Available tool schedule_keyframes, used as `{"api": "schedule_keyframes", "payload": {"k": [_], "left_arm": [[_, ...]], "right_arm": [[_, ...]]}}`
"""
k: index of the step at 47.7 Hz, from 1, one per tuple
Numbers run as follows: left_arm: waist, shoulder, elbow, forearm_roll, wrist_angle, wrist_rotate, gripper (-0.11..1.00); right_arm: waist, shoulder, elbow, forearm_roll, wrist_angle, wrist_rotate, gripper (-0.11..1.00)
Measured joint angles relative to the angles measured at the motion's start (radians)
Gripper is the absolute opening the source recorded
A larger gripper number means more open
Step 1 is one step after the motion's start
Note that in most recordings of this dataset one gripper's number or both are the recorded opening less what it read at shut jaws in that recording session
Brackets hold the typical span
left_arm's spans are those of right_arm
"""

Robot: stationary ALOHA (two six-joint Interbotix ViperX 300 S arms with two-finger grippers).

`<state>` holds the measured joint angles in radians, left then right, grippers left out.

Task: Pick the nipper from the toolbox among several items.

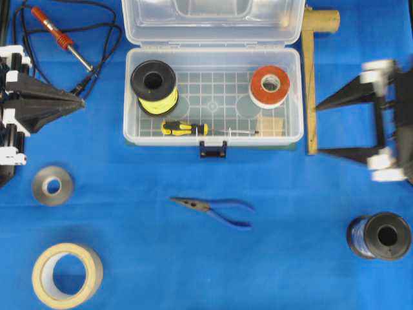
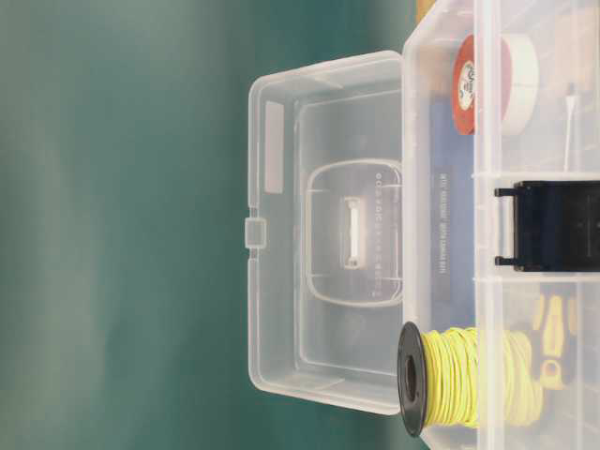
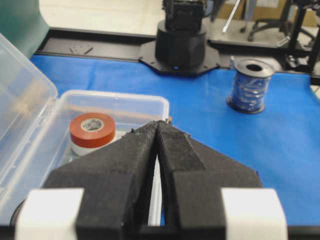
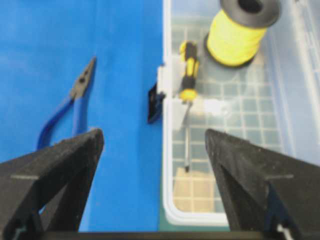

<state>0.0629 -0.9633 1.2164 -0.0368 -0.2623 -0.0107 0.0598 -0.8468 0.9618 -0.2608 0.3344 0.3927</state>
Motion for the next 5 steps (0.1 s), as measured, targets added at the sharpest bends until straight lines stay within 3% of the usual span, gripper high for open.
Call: {"api": "schedule_keyframes", "payload": {"k": [5], "left_arm": [[0.000,0.000,0.005,0.000,0.000,0.000,0.00]], "right_arm": [[-0.018,-0.123,0.089,-0.005,-0.034,0.000,0.81]]}}
